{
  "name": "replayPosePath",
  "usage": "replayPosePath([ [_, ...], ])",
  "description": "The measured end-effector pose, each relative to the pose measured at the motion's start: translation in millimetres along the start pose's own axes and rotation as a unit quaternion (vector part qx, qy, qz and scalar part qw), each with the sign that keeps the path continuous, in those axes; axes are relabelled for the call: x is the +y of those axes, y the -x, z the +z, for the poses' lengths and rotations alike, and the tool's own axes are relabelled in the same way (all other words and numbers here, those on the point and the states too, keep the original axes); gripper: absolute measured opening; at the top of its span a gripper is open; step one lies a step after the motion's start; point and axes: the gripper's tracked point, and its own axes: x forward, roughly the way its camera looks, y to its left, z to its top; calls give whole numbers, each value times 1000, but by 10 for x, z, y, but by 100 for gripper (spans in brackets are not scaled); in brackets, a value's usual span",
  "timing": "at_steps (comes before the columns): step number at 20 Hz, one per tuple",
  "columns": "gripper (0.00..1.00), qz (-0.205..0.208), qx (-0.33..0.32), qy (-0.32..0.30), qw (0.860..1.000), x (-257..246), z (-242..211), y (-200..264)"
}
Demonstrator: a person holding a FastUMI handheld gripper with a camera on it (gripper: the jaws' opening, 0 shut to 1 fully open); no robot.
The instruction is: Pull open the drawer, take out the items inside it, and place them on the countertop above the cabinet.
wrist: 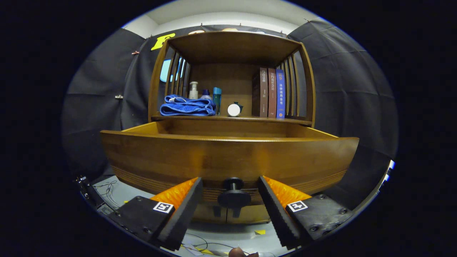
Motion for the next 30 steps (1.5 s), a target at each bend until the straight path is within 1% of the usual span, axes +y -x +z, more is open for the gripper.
replayPosePath([
  [6,100,-2,3,-7,1000,11,29,-5],
  [10,99,-6,-5,4,1000,26,44,-57],
  [18,100,-7,-4,4,1000,42,144,-472],
  [19,100,-7,-12,3,1000,46,196,-536],
  [20,100,-7,1,5,1000,49,164,-616],
  [21,99,-9,-7,5,1000,52,200,-681],
  [22,100,-9,1,5,1000,54,204,-739],
  [30,100,-14,0,15,1000,75,241,-1267],
])
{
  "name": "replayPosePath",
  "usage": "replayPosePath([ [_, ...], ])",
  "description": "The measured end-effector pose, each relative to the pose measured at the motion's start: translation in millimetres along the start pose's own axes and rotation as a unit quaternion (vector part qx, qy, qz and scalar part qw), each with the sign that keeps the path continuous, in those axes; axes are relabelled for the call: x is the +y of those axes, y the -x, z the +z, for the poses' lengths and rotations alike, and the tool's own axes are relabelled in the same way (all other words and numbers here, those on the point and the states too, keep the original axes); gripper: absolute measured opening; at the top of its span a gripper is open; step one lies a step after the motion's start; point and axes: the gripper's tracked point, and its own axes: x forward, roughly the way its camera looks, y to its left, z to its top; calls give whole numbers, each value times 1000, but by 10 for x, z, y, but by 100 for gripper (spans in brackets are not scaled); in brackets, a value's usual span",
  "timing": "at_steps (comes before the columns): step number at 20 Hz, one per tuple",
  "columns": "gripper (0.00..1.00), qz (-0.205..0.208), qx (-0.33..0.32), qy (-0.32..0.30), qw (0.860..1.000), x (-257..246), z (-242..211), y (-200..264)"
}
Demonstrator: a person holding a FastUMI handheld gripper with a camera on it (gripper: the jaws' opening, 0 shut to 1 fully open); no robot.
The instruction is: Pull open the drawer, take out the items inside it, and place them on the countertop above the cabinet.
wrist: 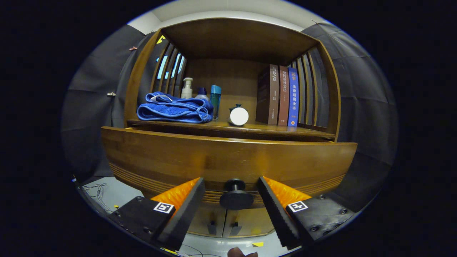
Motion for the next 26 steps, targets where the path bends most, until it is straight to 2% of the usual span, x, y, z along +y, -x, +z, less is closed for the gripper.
replayPosePath([
  [14,100,-6,16,14,1000,19,41,-563],
  [21,99,-3,15,28,1000,-17,113,-528],
  [26,99,-8,-24,27,999,-142,622,-236],
])
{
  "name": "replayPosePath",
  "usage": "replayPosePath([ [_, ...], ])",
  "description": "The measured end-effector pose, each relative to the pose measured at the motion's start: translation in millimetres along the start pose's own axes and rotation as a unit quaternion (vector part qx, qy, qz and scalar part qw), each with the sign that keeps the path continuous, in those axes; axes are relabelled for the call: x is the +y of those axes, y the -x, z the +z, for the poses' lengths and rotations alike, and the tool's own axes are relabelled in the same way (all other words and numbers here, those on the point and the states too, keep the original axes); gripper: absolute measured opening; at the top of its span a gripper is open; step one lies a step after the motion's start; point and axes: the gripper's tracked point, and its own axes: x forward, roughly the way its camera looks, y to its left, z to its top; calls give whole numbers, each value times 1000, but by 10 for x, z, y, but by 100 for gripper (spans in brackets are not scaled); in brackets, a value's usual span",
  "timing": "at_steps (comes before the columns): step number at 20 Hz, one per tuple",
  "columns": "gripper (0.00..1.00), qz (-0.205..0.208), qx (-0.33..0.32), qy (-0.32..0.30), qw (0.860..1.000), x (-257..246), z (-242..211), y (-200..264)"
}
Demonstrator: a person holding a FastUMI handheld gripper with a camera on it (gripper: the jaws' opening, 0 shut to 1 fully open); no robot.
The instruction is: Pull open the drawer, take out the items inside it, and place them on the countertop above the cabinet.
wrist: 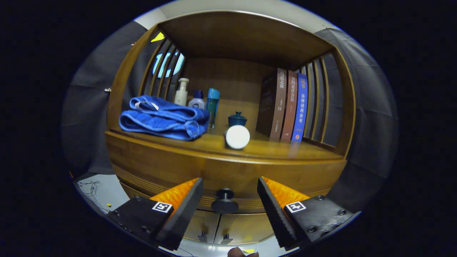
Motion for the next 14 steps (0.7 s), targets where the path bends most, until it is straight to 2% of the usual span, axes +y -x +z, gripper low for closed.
replayPosePath([
  [6,99,11,-41,-23,999,-65,746,481],
  [14,99,13,-46,-49,998,-249,1365,951],
])
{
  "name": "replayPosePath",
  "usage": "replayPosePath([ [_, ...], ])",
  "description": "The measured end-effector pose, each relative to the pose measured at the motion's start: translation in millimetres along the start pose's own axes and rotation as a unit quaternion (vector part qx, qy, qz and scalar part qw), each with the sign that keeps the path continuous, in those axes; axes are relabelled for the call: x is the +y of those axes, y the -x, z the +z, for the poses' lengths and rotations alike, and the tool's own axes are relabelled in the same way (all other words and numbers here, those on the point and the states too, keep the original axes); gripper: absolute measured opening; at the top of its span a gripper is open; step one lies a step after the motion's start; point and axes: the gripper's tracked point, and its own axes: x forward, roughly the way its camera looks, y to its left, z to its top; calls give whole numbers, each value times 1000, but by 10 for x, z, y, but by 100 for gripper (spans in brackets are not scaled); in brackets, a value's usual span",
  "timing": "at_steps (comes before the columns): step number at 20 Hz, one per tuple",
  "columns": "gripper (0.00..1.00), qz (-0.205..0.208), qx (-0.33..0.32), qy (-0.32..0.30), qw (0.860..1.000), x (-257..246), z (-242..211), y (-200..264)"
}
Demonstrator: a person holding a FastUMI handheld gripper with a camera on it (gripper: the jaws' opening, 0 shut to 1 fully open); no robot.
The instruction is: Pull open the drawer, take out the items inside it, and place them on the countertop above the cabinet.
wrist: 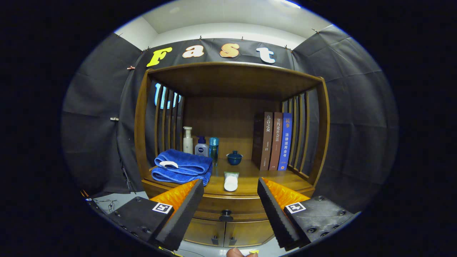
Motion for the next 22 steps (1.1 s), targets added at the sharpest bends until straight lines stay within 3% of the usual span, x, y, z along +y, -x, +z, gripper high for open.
replayPosePath([
  [8,98,0,-42,-2,999,-76,632,322],
  [22,99,-1,-52,-11,999,-123,907,508],
])
